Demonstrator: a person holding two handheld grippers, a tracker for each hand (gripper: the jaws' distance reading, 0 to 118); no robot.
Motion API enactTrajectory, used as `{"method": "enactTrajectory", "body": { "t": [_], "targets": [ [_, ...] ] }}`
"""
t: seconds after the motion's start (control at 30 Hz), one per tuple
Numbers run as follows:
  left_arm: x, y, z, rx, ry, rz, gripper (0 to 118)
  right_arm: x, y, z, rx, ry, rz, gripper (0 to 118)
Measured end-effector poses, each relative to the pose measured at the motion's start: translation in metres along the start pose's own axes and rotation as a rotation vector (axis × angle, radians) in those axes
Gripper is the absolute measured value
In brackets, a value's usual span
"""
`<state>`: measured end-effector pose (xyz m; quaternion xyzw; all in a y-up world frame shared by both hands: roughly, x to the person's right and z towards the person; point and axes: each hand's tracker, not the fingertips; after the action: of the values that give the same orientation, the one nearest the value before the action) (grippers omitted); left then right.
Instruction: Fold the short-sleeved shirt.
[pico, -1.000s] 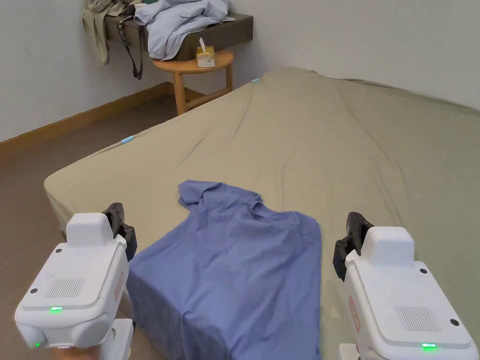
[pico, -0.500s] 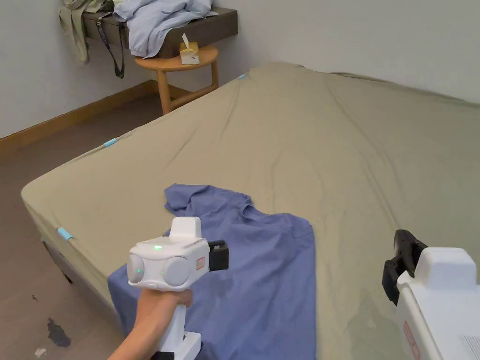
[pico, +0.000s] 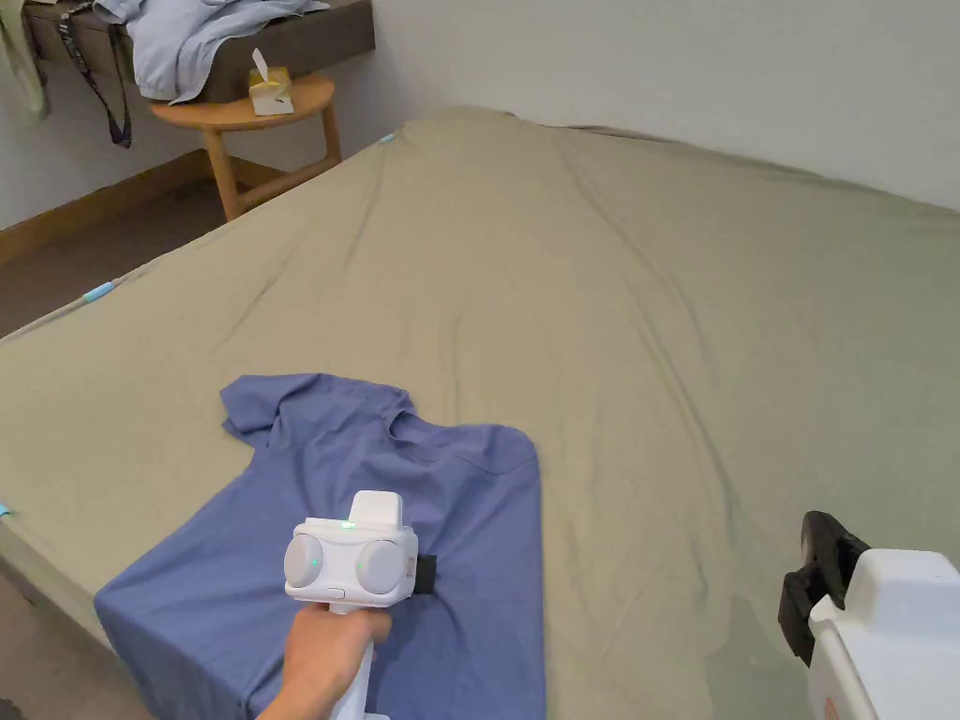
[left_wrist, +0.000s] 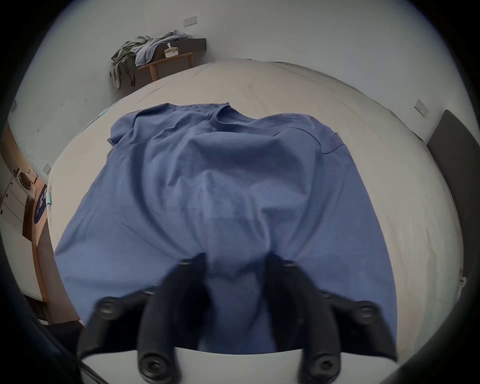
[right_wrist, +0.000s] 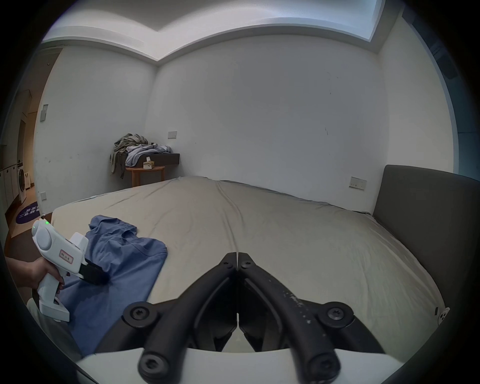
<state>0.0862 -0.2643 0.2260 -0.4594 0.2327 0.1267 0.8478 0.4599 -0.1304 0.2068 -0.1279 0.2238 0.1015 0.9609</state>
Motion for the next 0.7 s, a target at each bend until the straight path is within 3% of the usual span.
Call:
{"method": "enactTrajectory", "body": {
  "t": [0.07, 0.1, 0.2, 0.3, 0.7],
  "targets": [
    [-0.001, -0.001, -0.001, 0.009, 0.035, -0.035, 8, 0.007, -0.001, 0.005, -0.002, -0.008, -0.009, 1],
    [-0.005, -0.002, -0.002, 0.005, 0.029, -0.038, 1, 0.01, -0.001, 0.008, -0.001, -0.012, -0.014, 1],
    [-0.023, -0.001, 0.02, 0.075, -0.08, 0.098, 1, 0.021, -0.001, 0.018, 0.011, -0.025, -0.018, 1],
    [-0.035, 0.002, 0.074, 0.215, -0.172, 0.137, 1, 0.034, -0.001, 0.027, 0.023, -0.039, -0.03, 1],
    [0.047, 0.078, 0.28, 0.587, -0.48, -0.048, 1, 0.081, 0.0, 0.078, 0.09, -0.115, -0.078, 1]
  ]
}}
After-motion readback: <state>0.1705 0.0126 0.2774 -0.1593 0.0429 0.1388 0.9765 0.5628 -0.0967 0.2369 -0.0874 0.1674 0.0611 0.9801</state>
